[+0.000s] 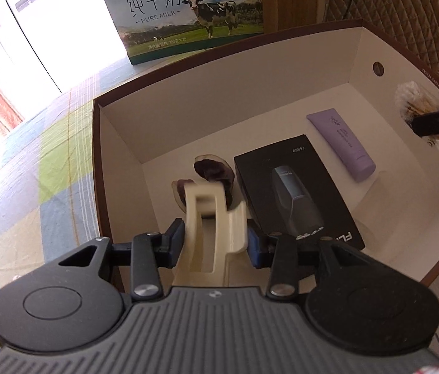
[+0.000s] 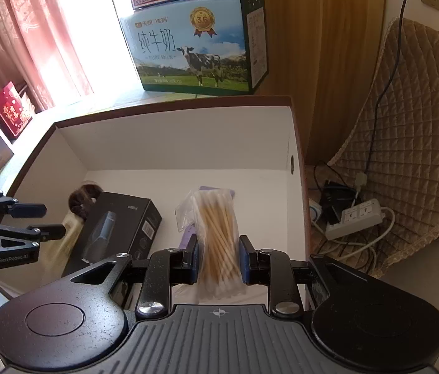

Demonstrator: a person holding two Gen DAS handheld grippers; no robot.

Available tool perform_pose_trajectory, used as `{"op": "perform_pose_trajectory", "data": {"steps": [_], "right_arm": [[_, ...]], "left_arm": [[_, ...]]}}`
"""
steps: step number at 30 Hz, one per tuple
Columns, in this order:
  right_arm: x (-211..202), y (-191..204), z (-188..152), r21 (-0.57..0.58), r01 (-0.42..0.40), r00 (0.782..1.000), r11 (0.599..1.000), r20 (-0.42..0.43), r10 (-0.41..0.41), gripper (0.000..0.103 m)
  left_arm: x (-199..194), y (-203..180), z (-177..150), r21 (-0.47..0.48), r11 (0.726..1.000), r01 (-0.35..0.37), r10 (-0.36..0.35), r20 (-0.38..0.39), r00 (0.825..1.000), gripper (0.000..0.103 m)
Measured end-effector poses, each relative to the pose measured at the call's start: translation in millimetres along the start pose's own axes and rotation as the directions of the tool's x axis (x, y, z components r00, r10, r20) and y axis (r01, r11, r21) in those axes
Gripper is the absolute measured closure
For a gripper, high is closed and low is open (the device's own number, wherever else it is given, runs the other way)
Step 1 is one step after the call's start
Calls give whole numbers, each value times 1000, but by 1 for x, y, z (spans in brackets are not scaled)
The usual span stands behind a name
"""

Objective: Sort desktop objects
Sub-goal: 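Open the left tool to drop the hair clip while the right tool releases the swab bag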

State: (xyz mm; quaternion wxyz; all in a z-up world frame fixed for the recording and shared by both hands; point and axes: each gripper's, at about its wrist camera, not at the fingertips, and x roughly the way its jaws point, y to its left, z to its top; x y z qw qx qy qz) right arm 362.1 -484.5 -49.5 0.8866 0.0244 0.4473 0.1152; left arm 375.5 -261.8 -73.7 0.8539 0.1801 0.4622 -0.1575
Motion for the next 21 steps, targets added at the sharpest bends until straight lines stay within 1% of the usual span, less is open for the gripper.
{"op": "perform_pose_trajectory", "data": {"steps": [4, 6, 8, 9, 14, 18, 19, 20, 21], "right_arm": [[2, -1, 0, -11, 13, 1000, 1000, -5, -13, 81], [2, -1, 1, -21, 17, 1000, 1000, -6, -17, 81], [3, 0, 1, -32, 22, 1000, 999, -8, -22, 81], [3, 0, 1, -38, 26, 1000, 999, -8, -26, 81], [7, 3, 2, -71, 49, 999, 996, -1, -49, 81], [9, 6, 4, -100, 58, 998, 993, 29, -56, 80], [9, 7, 5, -105, 61, 997, 993, 41, -57, 80], [9, 8, 6, -110, 63, 997, 992, 52, -58, 76], [9, 8, 7, -112, 62, 997, 992, 59, -56, 70]], "left_arm": [[1, 0, 2, 15, 1000, -12, 12, 3, 1000, 66], [1, 0, 2, 15, 1000, -11, 11, 4, 1000, 64], [1, 0, 2, 14, 1000, -13, 13, 6, 1000, 59], [1, 0, 2, 14, 1000, -14, 14, 6, 1000, 58], [0, 1, 1, 7, 1000, -13, 13, 9, 1000, 58], [-2, 2, 1, 1, 1000, -12, 12, 15, 1000, 56], [-2, 2, 1, -1, 1000, -12, 12, 17, 1000, 55], [-3, 3, 1, -4, 1000, -11, 11, 20, 1000, 53], [-4, 3, 1, -6, 1000, -10, 10, 24, 1000, 53]]}}
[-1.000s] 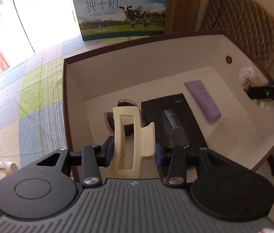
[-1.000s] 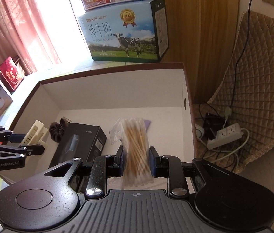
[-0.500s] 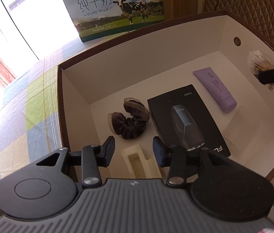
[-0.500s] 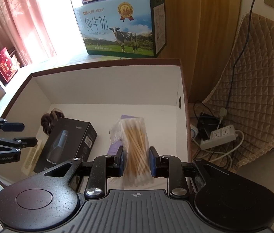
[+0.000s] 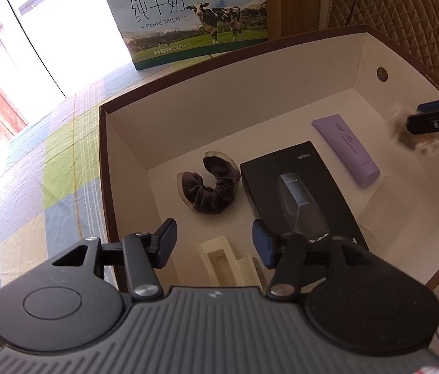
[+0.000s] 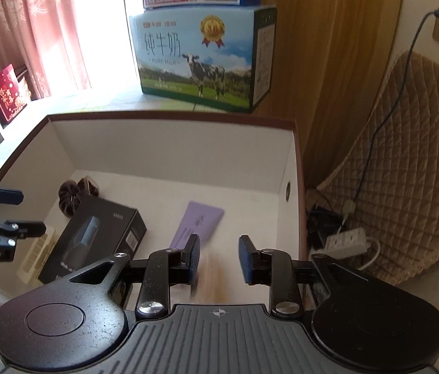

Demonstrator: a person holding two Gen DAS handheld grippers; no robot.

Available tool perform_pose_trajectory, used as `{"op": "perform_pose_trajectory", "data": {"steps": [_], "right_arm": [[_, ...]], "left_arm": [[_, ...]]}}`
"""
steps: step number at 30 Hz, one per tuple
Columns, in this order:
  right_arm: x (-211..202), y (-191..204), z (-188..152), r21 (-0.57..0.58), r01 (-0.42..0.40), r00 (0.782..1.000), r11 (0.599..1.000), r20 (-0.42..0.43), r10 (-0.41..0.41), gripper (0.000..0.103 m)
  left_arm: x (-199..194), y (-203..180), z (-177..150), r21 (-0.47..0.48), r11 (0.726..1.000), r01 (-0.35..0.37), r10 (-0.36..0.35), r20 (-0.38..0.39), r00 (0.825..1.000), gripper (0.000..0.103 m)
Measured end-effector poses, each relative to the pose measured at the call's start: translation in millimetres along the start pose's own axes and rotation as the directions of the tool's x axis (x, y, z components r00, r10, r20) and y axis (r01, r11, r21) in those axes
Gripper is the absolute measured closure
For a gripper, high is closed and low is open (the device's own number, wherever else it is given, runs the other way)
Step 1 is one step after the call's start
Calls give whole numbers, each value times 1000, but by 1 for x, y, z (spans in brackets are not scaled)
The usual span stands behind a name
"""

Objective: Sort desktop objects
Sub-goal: 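Open the left tool to drop the hair clip while the right tool releases the swab bag, then withdraw both tools from the brown box toward the remaining items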

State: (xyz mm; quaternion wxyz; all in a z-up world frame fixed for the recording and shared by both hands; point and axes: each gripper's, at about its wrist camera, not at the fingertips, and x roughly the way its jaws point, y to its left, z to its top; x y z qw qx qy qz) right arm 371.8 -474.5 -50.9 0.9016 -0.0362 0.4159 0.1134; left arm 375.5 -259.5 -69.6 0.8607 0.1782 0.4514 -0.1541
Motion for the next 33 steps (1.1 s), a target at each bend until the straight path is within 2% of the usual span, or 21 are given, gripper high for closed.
{"op": "perform_pose_trajectory", "data": {"steps": [1, 3, 4, 9, 12, 15, 17, 23, 33], "right_arm": [[-1, 0, 1, 2, -3, 1000, 1000, 9, 2, 66], [-4, 0, 2, 10, -6, 1000, 1000, 26, 6, 52], [-6, 1, 3, 10, -11, 999, 1000, 33, 11, 50], [-18, 3, -1, 23, -42, 998, 999, 50, 41, 26], [-24, 5, -5, 48, -69, 997, 996, 48, 67, 13], [-33, 8, -10, 58, -95, 994, 994, 59, 91, 6], [-40, 12, -14, 61, -100, 993, 993, 71, 96, 2], [-59, 21, -26, 82, -120, 990, 989, 84, 113, 2], [-88, 35, -39, 101, -128, 987, 987, 115, 116, 2]], "left_arm": [[-1, 0, 0, -2, 1000, 1, -1, 4, 1000, 51], [-3, 0, 0, -5, 1000, 6, -6, 13, 1000, 47], [-5, 0, 0, -6, 1000, 9, -9, 16, 1000, 45], [-11, 1, 0, -21, 1000, 20, -19, 30, 999, 35], [-18, 3, -1, -36, 999, 33, -31, 39, 999, 30], [-26, 4, -2, -49, 998, 41, -39, 50, 998, 25], [-32, 5, -3, -60, 997, 49, -46, 56, 997, 21], [-52, 8, -9, -100, 993, 60, -53, 77, 996, 13], [-84, 16, -27, -148, 984, 99, -83, 114, 990, 7]]}}
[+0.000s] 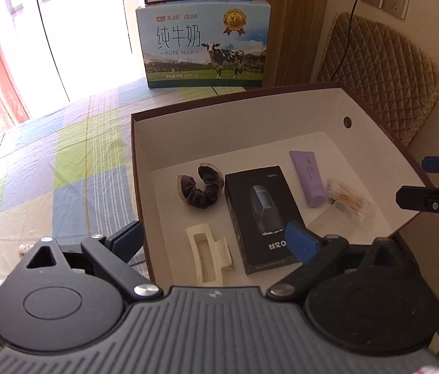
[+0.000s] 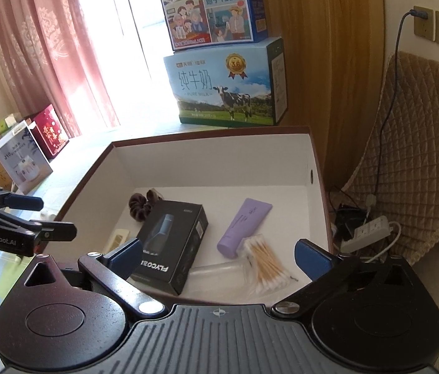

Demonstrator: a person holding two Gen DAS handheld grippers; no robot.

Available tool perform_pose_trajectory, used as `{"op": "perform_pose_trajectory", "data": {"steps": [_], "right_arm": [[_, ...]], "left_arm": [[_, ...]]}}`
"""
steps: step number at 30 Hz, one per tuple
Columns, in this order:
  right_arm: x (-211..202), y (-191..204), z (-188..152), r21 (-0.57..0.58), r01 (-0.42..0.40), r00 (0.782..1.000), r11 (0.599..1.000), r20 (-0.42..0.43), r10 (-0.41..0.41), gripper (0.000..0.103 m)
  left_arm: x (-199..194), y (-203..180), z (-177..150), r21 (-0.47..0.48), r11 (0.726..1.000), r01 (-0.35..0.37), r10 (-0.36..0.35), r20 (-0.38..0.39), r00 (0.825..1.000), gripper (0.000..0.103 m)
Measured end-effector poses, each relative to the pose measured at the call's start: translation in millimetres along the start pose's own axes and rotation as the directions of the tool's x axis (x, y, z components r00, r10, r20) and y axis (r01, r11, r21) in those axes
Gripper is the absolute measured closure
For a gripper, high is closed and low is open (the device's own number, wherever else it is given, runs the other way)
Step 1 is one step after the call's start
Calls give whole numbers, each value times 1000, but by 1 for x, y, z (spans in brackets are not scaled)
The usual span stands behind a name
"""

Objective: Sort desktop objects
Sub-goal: 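Withdraw both tools from the brown box toward the remaining items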

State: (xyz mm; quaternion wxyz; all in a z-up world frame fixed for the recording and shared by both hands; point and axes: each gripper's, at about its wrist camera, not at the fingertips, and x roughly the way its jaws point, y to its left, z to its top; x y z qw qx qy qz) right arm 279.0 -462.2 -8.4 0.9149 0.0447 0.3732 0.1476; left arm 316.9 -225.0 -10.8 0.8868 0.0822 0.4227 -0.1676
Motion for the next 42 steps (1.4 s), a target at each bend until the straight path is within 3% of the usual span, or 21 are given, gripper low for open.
{"op": "perform_pose_trajectory", "data": {"steps": [8, 23, 42], "right_arm": [[-15, 11, -13, 6, -1, 1000, 1000, -2, 1, 2], [-36, 33, -31, 22, -1, 1000, 1000, -6, 1, 2], [-30, 90, -63, -2, -61, 994, 998, -92, 60, 2]], "left_arm": [[-27, 3, -20, 8, 999, -36, 36, 4, 999, 5], [-58, 10, -44, -29, 999, -12, 12, -4, 1000, 5], [-85, 37, -91, -77, 996, -40, 36, -46, 998, 4]]}}
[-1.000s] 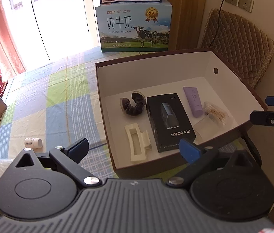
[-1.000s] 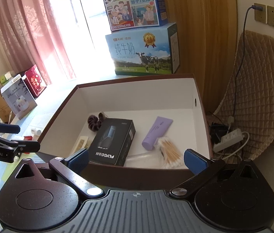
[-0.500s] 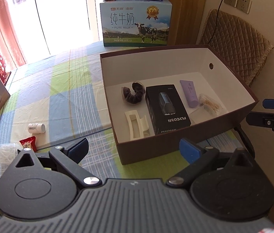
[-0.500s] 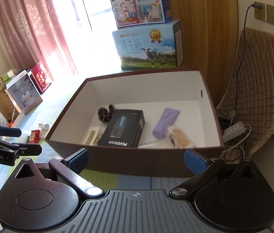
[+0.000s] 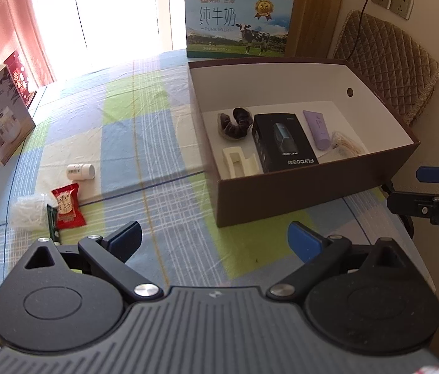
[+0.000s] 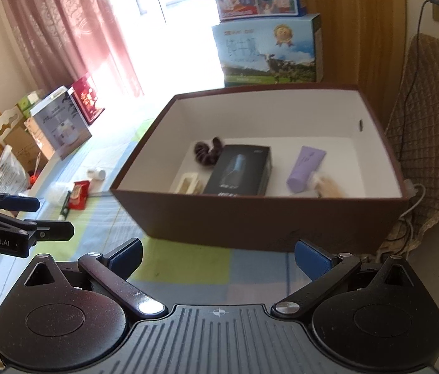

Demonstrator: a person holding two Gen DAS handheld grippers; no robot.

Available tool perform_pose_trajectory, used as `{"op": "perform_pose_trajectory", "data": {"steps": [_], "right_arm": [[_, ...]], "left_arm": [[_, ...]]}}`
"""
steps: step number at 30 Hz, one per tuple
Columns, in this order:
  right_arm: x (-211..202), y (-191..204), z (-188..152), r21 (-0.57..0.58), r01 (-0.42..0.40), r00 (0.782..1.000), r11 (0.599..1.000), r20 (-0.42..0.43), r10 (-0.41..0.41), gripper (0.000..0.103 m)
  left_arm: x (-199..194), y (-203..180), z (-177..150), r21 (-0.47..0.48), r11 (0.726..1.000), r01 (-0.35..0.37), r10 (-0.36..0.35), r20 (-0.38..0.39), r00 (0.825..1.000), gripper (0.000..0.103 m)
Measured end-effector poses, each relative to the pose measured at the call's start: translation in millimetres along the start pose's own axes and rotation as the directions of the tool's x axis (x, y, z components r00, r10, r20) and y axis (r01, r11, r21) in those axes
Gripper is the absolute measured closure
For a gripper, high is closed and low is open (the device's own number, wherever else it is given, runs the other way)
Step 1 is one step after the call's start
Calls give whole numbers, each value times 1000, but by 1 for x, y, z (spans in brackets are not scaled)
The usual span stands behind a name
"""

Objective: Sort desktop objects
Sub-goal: 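Withdraw both tools from the brown box toward the remaining items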

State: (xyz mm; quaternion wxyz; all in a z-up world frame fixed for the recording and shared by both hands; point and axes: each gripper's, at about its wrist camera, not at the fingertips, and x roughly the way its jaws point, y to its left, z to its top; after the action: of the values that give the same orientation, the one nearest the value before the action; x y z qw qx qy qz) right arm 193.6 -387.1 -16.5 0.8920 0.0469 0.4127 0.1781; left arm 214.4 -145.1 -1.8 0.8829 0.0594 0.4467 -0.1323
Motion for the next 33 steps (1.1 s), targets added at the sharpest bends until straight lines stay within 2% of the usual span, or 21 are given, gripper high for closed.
{"op": "perform_pose_trajectory", "data": {"steps": [15, 33], "right_arm": [[30, 63, -18, -66, -89, 992, 994, -92, 83, 2], [69, 138, -24, -138, -173, 975, 975, -163, 150, 2]], "left_arm": [[-18, 47, -37, -77, 995, -63, 60, -39, 997, 4], [-40, 110, -73, -175, 975, -138, 130, -58, 990, 4]]}}
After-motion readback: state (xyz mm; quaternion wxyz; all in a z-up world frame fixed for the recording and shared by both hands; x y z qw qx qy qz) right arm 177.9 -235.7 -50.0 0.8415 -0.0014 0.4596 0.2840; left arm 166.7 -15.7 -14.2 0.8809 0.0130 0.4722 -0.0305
